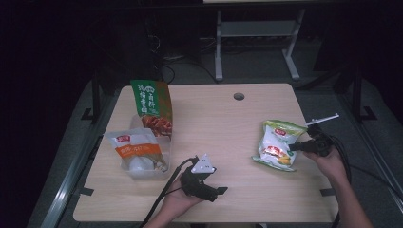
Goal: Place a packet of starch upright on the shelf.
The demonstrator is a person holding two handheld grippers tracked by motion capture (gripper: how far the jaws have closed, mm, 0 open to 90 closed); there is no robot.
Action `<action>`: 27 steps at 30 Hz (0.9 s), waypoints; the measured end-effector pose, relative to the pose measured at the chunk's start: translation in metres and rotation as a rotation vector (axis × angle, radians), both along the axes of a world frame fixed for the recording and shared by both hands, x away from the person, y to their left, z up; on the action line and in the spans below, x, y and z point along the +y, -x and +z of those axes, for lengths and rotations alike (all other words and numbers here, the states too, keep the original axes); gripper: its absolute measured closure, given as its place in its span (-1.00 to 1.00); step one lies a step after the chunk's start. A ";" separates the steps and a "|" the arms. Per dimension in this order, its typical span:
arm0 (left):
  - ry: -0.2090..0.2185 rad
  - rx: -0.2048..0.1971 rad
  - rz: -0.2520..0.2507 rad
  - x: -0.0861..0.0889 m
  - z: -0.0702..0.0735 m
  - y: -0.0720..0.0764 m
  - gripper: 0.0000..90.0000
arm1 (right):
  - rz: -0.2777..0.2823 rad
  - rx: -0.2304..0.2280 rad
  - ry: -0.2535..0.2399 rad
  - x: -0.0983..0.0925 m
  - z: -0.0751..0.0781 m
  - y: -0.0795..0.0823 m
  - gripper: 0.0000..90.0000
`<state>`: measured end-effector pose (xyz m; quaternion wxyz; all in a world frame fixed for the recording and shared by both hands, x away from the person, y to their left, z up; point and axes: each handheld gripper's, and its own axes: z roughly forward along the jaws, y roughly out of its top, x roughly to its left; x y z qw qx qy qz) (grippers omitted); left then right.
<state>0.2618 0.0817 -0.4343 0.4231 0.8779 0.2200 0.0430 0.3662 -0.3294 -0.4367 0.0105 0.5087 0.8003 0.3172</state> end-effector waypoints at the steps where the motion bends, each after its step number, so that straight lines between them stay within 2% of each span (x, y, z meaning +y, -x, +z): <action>1: -0.002 -0.001 -0.001 0.000 0.000 0.000 -0.47 | 0.006 0.005 -0.004 0.001 0.000 0.002 0.93; 2: -0.002 -0.001 -0.001 0.000 0.000 0.000 -0.47 | 0.006 0.005 -0.004 0.001 0.000 0.002 0.93; 3: -0.002 0.000 -0.001 -0.001 0.000 0.001 -0.47 | 0.001 0.005 -0.001 0.002 0.000 0.002 0.71; 5: -0.001 0.000 -0.001 -0.001 0.001 0.001 -0.47 | -0.038 0.010 0.002 0.001 0.000 0.001 0.46; 7: -0.002 -0.001 -0.003 -0.002 0.001 0.000 -0.47 | -0.052 0.012 -0.015 -0.002 -0.002 -0.004 0.28; 8: -0.005 -0.001 -0.005 -0.002 0.001 0.000 -0.47 | -0.069 0.025 -0.032 -0.004 -0.004 -0.007 0.26; 11: 0.003 0.010 0.000 -0.003 0.000 -0.003 -0.47 | -0.085 0.048 -0.080 -0.004 -0.008 -0.012 0.37; 15: 0.012 0.029 0.004 -0.006 -0.001 -0.006 -0.47 | -0.069 0.078 -0.153 -0.004 -0.011 -0.014 0.80; 17: 0.009 0.027 0.000 -0.007 -0.001 -0.008 -0.47 | -0.044 0.050 -0.105 0.002 -0.006 -0.011 0.92; 20: 0.019 0.034 0.005 -0.008 0.000 -0.009 -0.46 | -0.010 0.022 -0.051 0.011 0.000 -0.007 0.96; 27: 0.030 0.045 0.012 -0.011 0.003 -0.016 -0.46 | 0.042 -0.039 -0.080 0.023 0.016 0.007 0.97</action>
